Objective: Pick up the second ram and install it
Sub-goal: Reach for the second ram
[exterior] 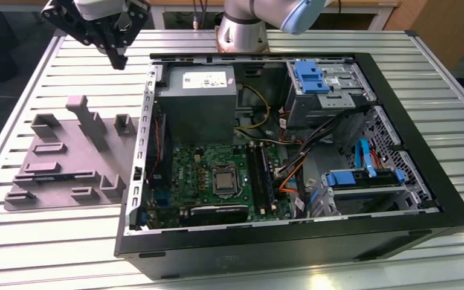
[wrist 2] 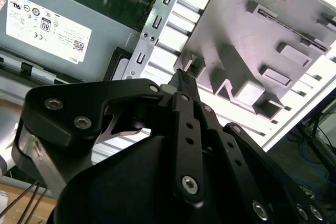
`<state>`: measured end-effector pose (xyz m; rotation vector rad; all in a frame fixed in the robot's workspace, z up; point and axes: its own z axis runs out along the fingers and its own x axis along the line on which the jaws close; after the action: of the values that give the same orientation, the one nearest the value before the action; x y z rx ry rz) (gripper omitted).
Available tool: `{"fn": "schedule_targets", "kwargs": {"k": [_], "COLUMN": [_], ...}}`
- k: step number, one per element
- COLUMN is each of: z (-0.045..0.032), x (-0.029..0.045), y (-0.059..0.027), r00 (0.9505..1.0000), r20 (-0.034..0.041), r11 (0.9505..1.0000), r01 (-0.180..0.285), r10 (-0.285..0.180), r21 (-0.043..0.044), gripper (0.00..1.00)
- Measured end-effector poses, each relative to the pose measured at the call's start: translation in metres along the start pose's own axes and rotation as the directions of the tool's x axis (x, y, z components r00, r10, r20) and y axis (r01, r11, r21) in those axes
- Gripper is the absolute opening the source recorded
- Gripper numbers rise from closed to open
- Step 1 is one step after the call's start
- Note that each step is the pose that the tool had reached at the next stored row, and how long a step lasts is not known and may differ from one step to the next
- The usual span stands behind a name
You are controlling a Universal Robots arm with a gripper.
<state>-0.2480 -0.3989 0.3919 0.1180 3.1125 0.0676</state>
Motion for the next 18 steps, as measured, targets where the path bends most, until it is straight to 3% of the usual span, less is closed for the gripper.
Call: {"fn": "schedule_targets", "kwargs": {"k": [18], "z": [-0.0003], "x": [0.0137], "y": [-0.001], "r00": [1.0], "r20": [0.0], "r11": [1.0], "r01": [0.0], "r10": [0.0], "r21": [0.0], "gripper": [0.11]}}
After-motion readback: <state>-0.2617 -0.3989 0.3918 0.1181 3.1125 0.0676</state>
